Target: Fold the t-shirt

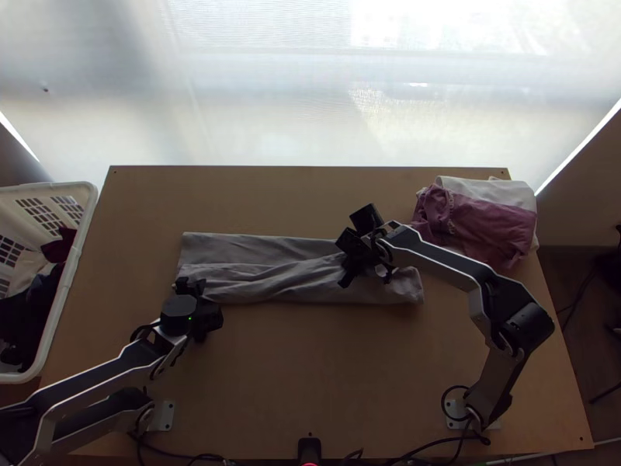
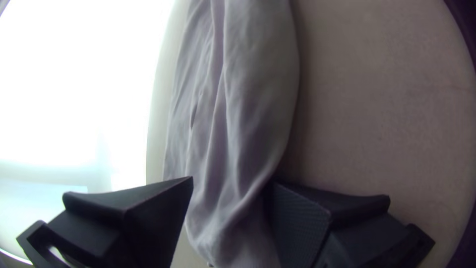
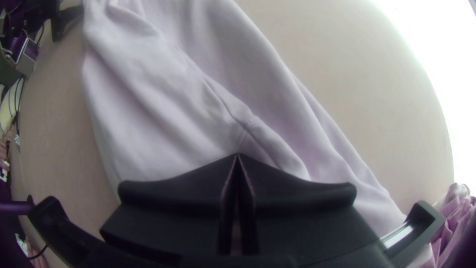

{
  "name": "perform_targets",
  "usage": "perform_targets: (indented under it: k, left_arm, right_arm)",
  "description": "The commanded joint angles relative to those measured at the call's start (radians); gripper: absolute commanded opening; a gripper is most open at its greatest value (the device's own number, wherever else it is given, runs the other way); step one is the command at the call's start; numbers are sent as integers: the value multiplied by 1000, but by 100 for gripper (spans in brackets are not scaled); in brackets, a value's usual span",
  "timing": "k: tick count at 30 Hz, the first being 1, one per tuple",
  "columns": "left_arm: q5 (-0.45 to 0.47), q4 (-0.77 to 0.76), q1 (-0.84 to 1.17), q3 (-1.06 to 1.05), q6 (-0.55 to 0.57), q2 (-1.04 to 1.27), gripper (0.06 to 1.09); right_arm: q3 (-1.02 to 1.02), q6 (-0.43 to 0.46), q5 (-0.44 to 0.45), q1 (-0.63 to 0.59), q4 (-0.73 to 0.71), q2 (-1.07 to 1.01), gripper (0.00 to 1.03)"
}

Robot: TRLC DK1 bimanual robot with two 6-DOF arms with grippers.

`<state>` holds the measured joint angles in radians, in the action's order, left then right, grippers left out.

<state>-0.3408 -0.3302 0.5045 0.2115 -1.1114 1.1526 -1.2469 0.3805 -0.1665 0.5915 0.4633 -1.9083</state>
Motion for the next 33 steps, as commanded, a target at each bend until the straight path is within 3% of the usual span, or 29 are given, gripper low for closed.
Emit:
perform_targets:
  k: [1, 3, 7, 10, 17, 20, 25, 27, 33]
  left_arm:
    - [8, -112, -3, 12, -19, 88, 76]
    - [8, -119, -3, 29, -16, 121, 96]
    - [8, -141, -6, 51, -15, 174, 103]
    - [8, -142, -6, 65, -13, 196, 103]
    - [10, -210, -11, 65, -19, 305, 75]
    - [14, -234, -11, 69, -19, 323, 45]
    - [23, -236, -17, 77, -21, 317, 15]
    - [23, -231, -15, 69, -25, 274, 10]
    - [23, -115, -11, 26, -24, 84, 10]
  right_arm:
    - [6, -14, -8, 4, 5, 6, 3]
    - [10, -19, -10, 10, 5, 8, 3]
    - [15, -23, -13, 14, 6, 11, 3]
    - [18, -23, -14, 14, 6, 12, 3]
    - [27, -29, -14, 11, 6, 17, 3]
    - [32, -37, -14, 11, 6, 22, 3]
    - [38, -40, -14, 13, 6, 25, 3]
    - [38, -43, -14, 13, 6, 26, 3]
    - [55, -51, -14, 19, 8, 51, 3]
